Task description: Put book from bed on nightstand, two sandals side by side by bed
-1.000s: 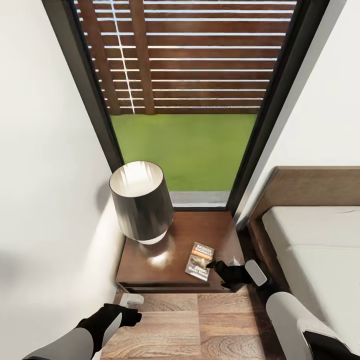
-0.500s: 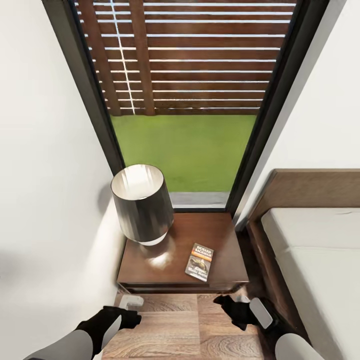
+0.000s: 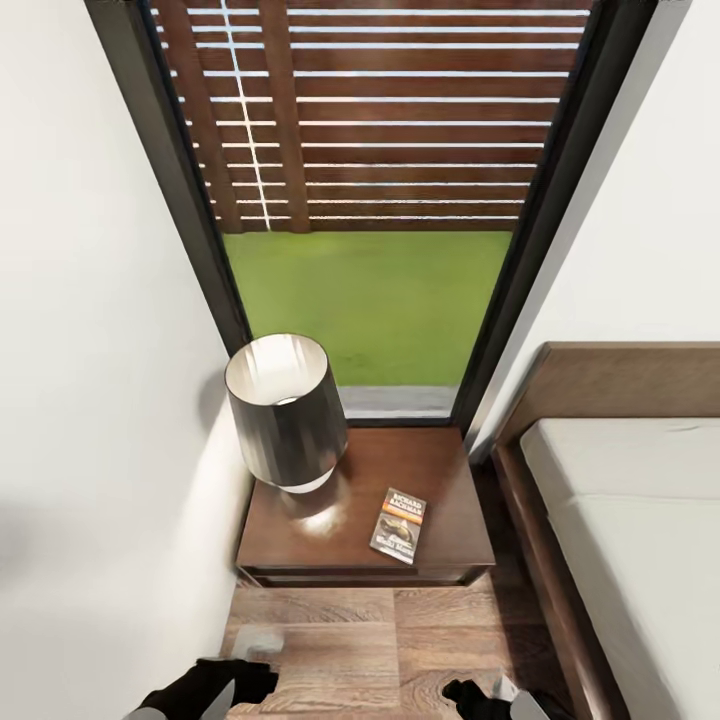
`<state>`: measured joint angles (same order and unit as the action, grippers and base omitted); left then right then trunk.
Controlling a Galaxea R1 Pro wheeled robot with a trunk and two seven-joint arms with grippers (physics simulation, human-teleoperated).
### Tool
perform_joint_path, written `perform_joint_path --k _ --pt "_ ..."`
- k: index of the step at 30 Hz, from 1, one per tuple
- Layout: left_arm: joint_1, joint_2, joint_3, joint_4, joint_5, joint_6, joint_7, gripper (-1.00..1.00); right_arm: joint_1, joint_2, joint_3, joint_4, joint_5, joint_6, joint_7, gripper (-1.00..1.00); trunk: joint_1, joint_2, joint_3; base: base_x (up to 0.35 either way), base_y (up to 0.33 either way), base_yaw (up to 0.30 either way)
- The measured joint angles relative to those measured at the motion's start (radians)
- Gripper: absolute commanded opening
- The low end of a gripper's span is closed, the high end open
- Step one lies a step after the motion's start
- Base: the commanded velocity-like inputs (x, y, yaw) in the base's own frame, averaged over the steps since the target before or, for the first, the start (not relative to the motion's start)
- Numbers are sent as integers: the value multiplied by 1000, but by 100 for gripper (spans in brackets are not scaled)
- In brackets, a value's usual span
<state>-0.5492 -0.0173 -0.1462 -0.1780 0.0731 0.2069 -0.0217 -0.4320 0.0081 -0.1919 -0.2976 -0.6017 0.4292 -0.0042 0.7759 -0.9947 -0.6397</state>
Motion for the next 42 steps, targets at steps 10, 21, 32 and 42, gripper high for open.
perform_joint_path --k 10,21,32,42 --pt "41 1 2 37 1 -20 1 100 34 -2 3 184 69 -215 -3 100 -38 70 31 0 0 0" --pt "90 3 2 49 1 -31 2 100 73 -6 1 300 182 -346 -9 100 -81 147 66 0 0 0" --pt "104 5 2 51 0 -49 15 100 107 -32 0 308 196 -361 -10 100 -123 224 100 0 0 0" --pt "107 5 2 51 0 -54 24 100 111 -48 0 309 198 -363 -10 100 -161 294 132 0 0 0"
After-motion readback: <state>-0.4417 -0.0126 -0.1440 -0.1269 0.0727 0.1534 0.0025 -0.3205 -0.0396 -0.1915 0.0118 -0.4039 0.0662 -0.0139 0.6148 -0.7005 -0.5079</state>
